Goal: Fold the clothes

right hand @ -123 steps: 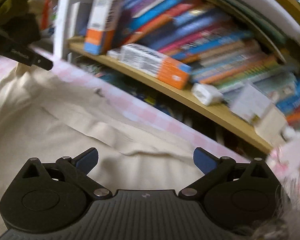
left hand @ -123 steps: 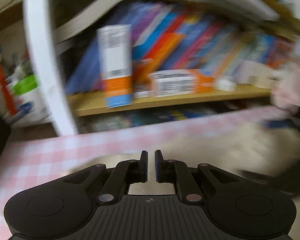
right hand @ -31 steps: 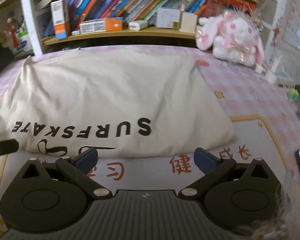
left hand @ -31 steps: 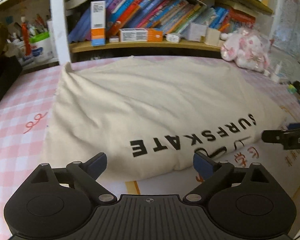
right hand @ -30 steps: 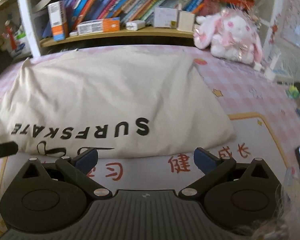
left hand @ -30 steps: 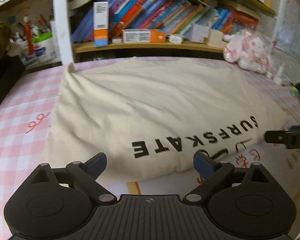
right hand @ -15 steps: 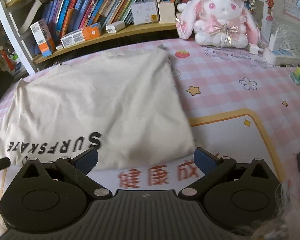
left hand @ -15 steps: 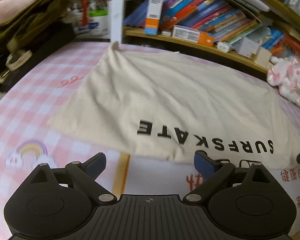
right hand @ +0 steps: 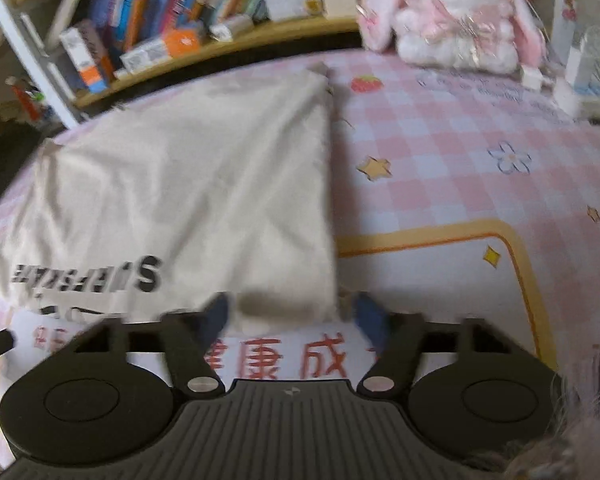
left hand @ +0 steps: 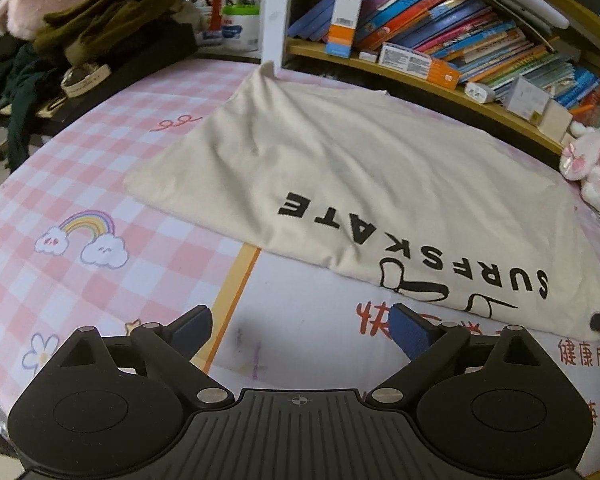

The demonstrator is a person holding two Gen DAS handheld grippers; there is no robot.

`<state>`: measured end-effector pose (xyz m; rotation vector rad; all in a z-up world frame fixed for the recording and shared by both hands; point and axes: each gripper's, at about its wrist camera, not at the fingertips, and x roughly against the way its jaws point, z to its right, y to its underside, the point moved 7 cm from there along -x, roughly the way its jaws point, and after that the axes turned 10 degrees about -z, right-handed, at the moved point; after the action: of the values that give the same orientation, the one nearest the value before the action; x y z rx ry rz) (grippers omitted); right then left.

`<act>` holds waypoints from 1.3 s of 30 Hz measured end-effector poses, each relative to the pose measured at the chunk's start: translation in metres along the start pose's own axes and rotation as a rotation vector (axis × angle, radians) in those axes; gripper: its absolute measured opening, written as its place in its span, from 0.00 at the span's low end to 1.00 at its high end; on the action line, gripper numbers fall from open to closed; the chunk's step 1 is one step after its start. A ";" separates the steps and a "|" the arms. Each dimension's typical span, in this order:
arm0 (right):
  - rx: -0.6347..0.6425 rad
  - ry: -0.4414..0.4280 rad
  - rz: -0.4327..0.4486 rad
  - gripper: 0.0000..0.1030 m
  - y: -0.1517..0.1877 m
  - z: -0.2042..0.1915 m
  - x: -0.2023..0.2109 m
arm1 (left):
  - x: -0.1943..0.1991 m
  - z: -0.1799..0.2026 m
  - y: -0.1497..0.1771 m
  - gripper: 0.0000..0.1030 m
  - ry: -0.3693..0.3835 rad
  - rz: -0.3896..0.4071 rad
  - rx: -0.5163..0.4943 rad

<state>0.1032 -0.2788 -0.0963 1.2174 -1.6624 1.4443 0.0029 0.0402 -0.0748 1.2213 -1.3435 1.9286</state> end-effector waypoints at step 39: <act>0.451 0.087 0.215 1.00 0.019 -0.104 0.034 | 0.003 -0.028 -0.003 0.94 -0.011 0.005 0.111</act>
<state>0.0606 -0.1867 -0.0519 1.2079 -1.4894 2.0564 -0.0068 0.0666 -0.0737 1.2830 -1.2608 2.0266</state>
